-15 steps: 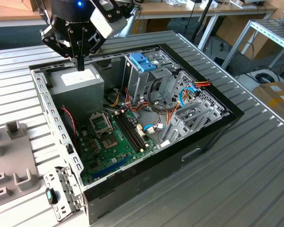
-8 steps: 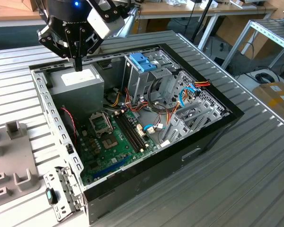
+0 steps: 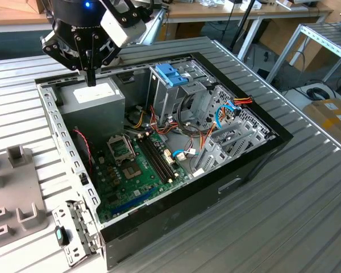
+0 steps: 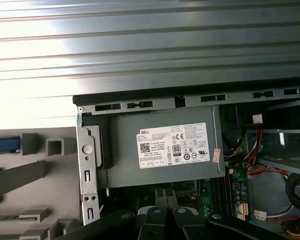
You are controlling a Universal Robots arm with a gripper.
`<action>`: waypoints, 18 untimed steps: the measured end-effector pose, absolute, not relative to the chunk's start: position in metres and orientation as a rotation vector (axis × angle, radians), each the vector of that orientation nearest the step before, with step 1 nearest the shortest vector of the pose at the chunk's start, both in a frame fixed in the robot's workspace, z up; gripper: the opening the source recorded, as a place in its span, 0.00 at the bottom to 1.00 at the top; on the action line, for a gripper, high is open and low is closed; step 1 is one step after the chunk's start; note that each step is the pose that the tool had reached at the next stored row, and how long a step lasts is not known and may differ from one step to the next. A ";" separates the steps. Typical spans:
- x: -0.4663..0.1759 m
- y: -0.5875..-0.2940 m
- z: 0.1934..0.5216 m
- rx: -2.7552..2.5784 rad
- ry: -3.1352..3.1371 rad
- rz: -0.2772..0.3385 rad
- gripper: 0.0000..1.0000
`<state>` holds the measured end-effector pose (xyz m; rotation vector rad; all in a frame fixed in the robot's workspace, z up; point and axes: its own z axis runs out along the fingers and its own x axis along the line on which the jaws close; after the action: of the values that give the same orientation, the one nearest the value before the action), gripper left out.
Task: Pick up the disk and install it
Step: 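Reach for the disk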
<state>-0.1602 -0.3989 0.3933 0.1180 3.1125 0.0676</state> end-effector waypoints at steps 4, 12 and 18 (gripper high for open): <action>-0.163 -0.399 0.393 0.118 3.112 0.068 0.11; -0.168 -0.399 0.393 0.118 3.113 0.068 0.11; -0.170 -0.399 0.393 0.118 3.112 0.068 0.11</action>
<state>-0.1703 -0.3989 0.3933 0.1180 3.1124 0.0676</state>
